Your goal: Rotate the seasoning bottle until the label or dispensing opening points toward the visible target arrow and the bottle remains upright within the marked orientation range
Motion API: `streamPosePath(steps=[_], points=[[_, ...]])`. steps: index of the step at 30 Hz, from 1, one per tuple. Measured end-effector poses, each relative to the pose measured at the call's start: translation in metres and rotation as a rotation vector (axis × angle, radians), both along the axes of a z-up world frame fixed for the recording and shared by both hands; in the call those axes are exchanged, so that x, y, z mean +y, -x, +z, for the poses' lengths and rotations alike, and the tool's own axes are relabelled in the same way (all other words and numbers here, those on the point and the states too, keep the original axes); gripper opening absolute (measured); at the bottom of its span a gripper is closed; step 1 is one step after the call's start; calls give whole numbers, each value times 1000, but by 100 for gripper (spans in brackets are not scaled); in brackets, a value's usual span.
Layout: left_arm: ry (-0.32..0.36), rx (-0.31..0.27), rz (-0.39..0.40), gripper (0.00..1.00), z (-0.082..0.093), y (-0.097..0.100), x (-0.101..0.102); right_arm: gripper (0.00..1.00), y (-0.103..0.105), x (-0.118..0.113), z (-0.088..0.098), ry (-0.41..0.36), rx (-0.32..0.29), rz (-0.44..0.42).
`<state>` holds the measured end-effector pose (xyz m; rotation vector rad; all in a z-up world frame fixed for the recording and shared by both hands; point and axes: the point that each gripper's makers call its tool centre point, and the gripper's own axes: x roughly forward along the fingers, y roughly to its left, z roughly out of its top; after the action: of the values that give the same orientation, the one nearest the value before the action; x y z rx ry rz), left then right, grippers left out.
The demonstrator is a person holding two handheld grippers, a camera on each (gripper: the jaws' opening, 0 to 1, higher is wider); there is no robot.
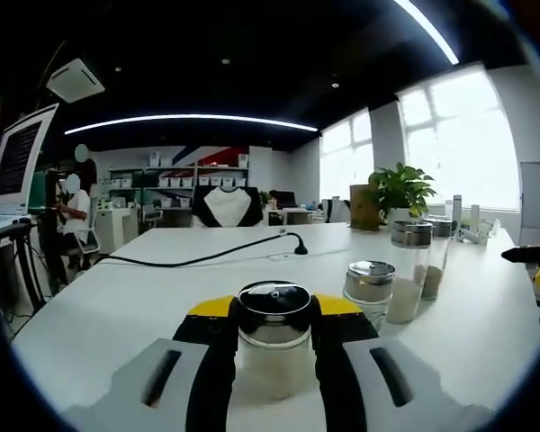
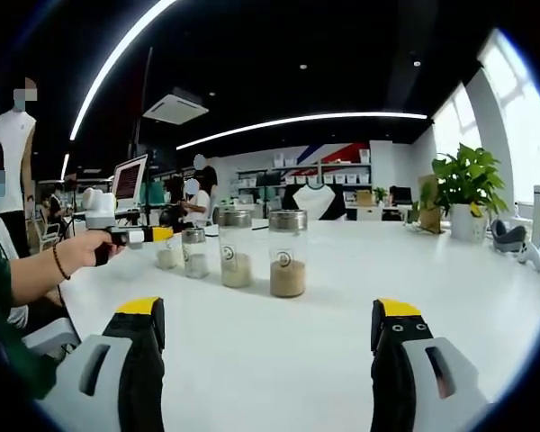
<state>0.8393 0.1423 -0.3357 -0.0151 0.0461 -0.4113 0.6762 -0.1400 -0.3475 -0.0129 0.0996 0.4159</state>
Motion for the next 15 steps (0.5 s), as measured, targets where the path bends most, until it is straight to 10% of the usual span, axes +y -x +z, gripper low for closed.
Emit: streamPosePath(steps=[15], points=[[-3, 4, 78, 33, 0, -3, 6, 97, 0, -2, -2, -12, 9, -4]])
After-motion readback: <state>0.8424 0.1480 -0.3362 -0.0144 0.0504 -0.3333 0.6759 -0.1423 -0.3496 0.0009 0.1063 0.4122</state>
